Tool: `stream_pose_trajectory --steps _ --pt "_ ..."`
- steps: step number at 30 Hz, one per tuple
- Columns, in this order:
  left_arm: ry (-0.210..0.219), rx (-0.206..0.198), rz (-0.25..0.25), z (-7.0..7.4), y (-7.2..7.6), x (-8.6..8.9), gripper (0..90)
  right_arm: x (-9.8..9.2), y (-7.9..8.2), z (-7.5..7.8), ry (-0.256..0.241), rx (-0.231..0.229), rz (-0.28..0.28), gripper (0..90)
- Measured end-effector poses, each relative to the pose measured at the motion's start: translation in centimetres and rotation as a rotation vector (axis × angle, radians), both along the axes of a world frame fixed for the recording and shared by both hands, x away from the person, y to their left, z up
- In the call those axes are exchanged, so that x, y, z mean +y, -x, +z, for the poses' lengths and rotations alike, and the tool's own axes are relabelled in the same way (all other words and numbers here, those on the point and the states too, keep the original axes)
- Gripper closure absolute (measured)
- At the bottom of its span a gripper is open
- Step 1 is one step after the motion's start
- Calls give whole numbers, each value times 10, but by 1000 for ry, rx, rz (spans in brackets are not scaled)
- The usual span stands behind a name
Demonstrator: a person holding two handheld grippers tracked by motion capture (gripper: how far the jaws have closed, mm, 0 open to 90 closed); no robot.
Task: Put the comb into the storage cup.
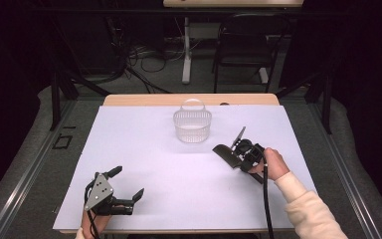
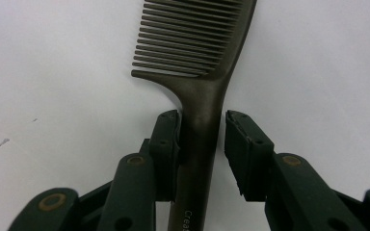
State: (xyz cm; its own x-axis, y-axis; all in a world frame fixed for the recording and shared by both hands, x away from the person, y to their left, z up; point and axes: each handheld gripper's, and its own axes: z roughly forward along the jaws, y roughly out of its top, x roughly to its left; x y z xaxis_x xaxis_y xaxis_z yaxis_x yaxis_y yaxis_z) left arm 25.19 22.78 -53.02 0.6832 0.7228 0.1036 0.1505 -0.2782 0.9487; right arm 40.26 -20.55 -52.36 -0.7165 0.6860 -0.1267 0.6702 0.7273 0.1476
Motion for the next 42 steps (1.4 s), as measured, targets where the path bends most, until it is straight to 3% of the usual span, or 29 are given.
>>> stream_pose_trajectory --steps 8,15,16,17,20,38,41,42 --pt "1 2 0 0 0 0 1 -1 -1 -1 -18 13 -25 719" --pt "0 0 0 0 0 0 1 -5 0 -2 -66 11 -49 724" --pt "0 0 0 0 0 0 1 -6 -1 1 -51 23 -40 724" --pt "0 0 0 0 0 0 1 -8 0 -2 -92 -8 -42 724" --pt "-2 1 1 0 0 0 1 -10 1 4 -67 5 -36 725" --pt "-3 2 1 0 0 0 1 -23 9 21 -165 -58 -65 725" --pt "-2 2 1 0 0 0 1 -24 12 26 -178 -50 -84 726" --pt "-3 2 1 0 0 0 1 -25 11 26 -191 -69 -74 725"
